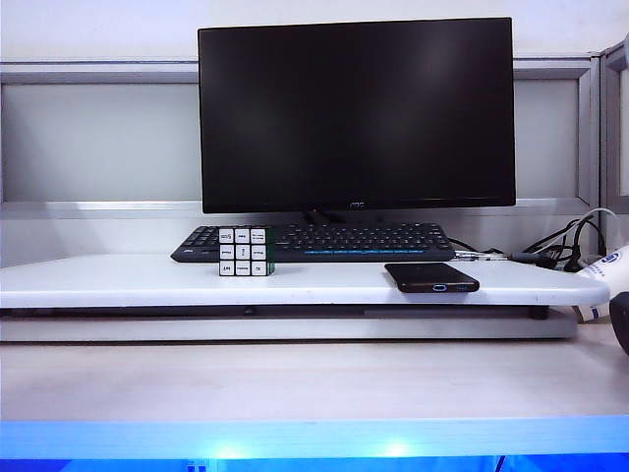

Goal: Put the phone on top of the Rubik's Cube.

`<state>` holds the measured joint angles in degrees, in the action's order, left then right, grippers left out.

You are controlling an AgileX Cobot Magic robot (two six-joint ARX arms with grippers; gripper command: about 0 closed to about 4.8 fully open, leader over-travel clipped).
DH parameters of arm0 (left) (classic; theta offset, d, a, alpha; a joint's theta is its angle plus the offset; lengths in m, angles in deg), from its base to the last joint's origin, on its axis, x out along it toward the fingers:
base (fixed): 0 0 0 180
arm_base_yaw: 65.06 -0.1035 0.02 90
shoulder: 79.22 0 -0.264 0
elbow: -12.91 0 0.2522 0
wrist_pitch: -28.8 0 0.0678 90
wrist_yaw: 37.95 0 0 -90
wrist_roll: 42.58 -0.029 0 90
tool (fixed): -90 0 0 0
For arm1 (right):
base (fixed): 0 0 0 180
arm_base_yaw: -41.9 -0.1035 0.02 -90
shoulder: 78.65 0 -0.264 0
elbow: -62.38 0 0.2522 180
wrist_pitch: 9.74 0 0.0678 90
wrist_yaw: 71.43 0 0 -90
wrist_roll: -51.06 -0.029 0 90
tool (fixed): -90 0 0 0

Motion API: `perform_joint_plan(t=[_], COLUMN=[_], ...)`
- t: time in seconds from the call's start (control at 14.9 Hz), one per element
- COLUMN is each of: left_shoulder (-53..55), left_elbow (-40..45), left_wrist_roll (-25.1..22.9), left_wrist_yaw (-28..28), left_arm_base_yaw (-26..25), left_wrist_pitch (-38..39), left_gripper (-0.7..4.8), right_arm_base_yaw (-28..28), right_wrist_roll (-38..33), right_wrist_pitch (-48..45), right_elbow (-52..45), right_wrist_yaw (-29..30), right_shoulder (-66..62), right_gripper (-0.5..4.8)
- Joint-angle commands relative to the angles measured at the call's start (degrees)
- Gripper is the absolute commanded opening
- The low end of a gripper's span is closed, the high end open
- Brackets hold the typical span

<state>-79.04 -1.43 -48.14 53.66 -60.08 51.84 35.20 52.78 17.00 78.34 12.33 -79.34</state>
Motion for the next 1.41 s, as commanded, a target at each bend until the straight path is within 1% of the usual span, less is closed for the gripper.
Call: perform_joint_plan(t=[0.07, 0.27, 0.33, 0.4, 0.47, 0.6, 0.67, 0.74, 0.8, 0.87, 0.94, 1.0, 1.07, 1.2, 1.34, 1.41], left_shoulder=[0.0, 0.0, 0.0, 0.0, 0.0, 0.0, 0.0, 0.0, 0.0, 0.0, 0.0, 0.0, 0.0, 0.0, 0.0, 0.0], left_elbow=[0.1, 0.1, 0.1, 0.1, 0.1, 0.1, 0.1, 0.1, 0.1, 0.1, 0.1, 0.1, 0.1, 0.1, 0.1, 0.1], left_wrist_roll=[0.0, 0.0, 0.0, 0.1, 0.2, 0.3, 3.1, 3.0, 3.1, 3.0, 3.0, 3.0, 3.0, 3.0, 3.0, 3.0], left_wrist_yaw=[0.3, -0.2, -1.7, -2.6, -3.8, -4.9, -8.4, -12.3, -15.4, -18.7, -19.5, -21.0, -21.4, -21.4, -21.8, -22.8], left_arm_base_yaw=[-0.1, -0.1, -0.1, -0.1, -0.1, -0.1, -0.1, -0.1, 0.0, 0.0, 0.0, -0.1, 0.0, -0.1, -0.1, -0.1], left_wrist_pitch=[1.4, 1.4, 1.4, 1.4, 1.3, 1.2, 0.8, 0.3, 0.0, -0.3, -0.3, -0.4, -0.4, -0.4, -0.5, -0.6], left_gripper=[-0.05, -0.06, -0.06, -0.06, -0.06, -0.06, -0.06, -0.06, -0.06, -0.06, -0.06, -0.06, -0.06, -0.06, -0.06, -0.06], right_arm_base_yaw=[0.0, 0.0, 0.0, -0.1, -0.1, -0.1, -0.2, -1.2, -2.4, -3.4, -3.9, -4.9, -4.9, -4.9, -4.9, -4.9], right_wrist_roll=[-0.7, -0.7, -1.3, -2.2, -5.2, -6.4, -9.2, -10.7, -11.1, -12.7, -12.7, -31.9, -36.0, -41.9, -46.0, -47.6], right_wrist_pitch=[0.5, 0.5, 0.2, 0.1, -0.2, -1.4, -4.4, -4.2, -4.6, -8.5, -11.3, -29.4, -34.3, -40.6, -42.8, -42.9], right_elbow=[0.2, 0.2, 0.2, 0.2, 0.2, 0.2, 0.6, 2.8, 5.6, 9.4, 11.4, 19.6, 19.6, 19.6, 19.6, 19.6], right_wrist_yaw=[0.4, 1.2, 5.2, 6.3, 6.3, 6.3, 6.5, 6.4, 6.4, 7.9, 8.0, 21.0, 23.1, 25.6, 27.0, 27.9], right_shoulder=[0.0, 0.0, 0.0, 0.0, 0.0, 0.0, -0.1, -0.1, -1.6, -8.4, -13.5, -43.3, -46.6, -52.4, -57.4, -59.5], right_gripper=[-0.06, -0.05, -0.04, 0.29, 1.3, 1.72, 2.36, 2.54, 2.54, 2.54, 2.58, 4.15, 4.22, 4.23, 4.23, 4.23])
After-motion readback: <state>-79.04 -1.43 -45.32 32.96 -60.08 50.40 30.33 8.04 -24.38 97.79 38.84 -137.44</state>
